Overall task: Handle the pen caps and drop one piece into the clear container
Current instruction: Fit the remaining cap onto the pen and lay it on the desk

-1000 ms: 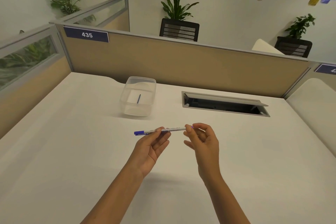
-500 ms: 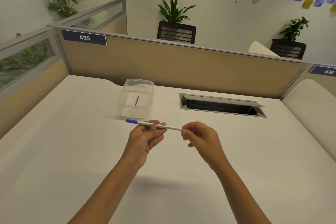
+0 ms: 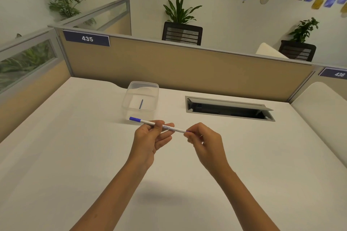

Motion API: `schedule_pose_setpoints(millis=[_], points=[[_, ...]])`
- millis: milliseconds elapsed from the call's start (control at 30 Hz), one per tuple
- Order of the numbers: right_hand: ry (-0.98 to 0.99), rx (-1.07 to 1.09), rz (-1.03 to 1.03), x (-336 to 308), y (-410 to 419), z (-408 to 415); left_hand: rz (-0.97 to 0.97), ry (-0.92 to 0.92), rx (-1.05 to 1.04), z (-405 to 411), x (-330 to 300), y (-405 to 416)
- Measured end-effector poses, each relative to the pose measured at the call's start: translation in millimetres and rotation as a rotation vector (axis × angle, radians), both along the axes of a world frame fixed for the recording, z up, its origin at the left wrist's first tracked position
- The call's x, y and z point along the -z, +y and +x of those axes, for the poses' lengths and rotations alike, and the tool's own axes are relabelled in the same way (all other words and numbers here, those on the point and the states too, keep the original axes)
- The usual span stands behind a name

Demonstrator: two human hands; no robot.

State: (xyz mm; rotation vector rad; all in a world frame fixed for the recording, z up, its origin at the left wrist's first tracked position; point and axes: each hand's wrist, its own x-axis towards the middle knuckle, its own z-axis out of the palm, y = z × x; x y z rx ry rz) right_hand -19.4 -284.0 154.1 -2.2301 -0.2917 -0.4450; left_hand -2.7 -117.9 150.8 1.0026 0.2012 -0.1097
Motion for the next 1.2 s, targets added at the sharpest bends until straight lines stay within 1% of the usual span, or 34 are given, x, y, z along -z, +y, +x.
schedule_pose_setpoints(millis=[33,67,100,133,233,267,333,367,400,433,467,533,567,600,633,667,700,767,800,833,867,933,1033,1100,1200], points=[[-0.082,-0.022,-0.080,-0.2,-2.2,-0.1,0.000,0.009,0.005,-0.2,-1.1,0.4],[-0.108,-0.041,-0.105,-0.7,-5.0,0.0,0.004,0.009,0.008,-1.0,-1.6,0.9],[-0.069,-0.056,-0.077,-2.0,-7.2,0.2,0.011,0.000,0.009,-1.5,-2.1,1.5],[0.038,-0.065,-0.002,-3.3,-8.6,0.9,0.016,-0.011,0.008,-1.8,-2.1,2.1],[0.479,-0.116,0.345,-9.4,-7.7,1.4,0.047,-0.072,0.002,-2.3,-2.1,3.0],[0.569,-0.134,0.439,-10.6,-8.0,2.3,0.068,-0.091,0.000,-2.7,-2.5,2.9],[0.621,-0.145,0.539,-10.8,-8.7,3.1,0.099,-0.121,-0.009,-3.3,-2.8,1.1],[0.593,-0.129,0.514,-10.6,-8.3,3.0,0.105,-0.125,-0.016,-3.5,-2.9,-0.2],[0.524,-0.104,0.425,-10.0,-7.1,2.4,0.104,-0.118,-0.025,-3.5,-3.4,-1.5],[0.409,-0.077,0.287,-8.8,-5.5,1.8,0.095,-0.100,-0.032,-3.5,-4.3,-3.0],[0.244,-0.052,0.121,-7.2,-4.6,1.0,0.077,-0.077,-0.034,-3.7,-5.2,-4.0],[-0.158,-0.026,-0.215,-6.3,-4.7,-0.6,0.025,-0.030,-0.022,-4.2,-6.8,-5.0],[-0.324,-0.042,-0.346,-5.2,-7.2,-0.3,0.004,-0.018,-0.010,-4.6,-7.5,-4.9],[-0.419,-0.057,-0.419,-3.6,-9.8,-0.2,-0.007,-0.017,0.000,-5.3,-7.9,-4.5],[-0.413,-0.076,-0.408,-3.7,-11.5,-0.3,-0.007,-0.029,0.005,-5.6,-8.1,-4.2],[-0.307,-0.092,-0.306,-6.1,-12.0,-1.2,0.002,-0.051,0.004,-6.0,-7.9,-3.3],[-0.116,-0.102,-0.130,-9.8,-11.6,-2.4,0.017,-0.080,0.001,-6.0,-7.8,-2.2],[0.368,-0.147,0.332,-17.6,-9.3,-5.0,0.061,-0.150,0.000,-5.7,-8.0,0.7],[0.580,-0.159,0.526,-21.1,-10.0,-4.6,0.089,-0.189,0.005,-5.4,-8.1,1.9],[0.748,-0.174,0.654,-23.8,-11.8,-3.3,0.118,-0.226,0.012,-5.0,-8.2,3.0],[0.863,-0.197,0.720,-26.2,-13.6,-2.9,0.144,-0.255,0.020,-4.8,-8.0,3.6],[0.953,-0.251,0.778,-28.4,-13.8,-2.8,0.178,-0.292,0.033,-4.7,-7.6,3.4],[0.938,-0.236,0.815,-26.3,-10.4,-1.1,0.196,-0.308,0.029,-4.9,-6.8,2.2],[0.891,-0.199,0.768,-24.7,-8.7,-0.8,0.194,-0.291,0.019,-6.2,-5.7,1.8],[0.780,-0.130,0.641,-20.4,-7.2,-1.8,0.186,-0.237,0.007,-7.9,-4.0,-0.1]])
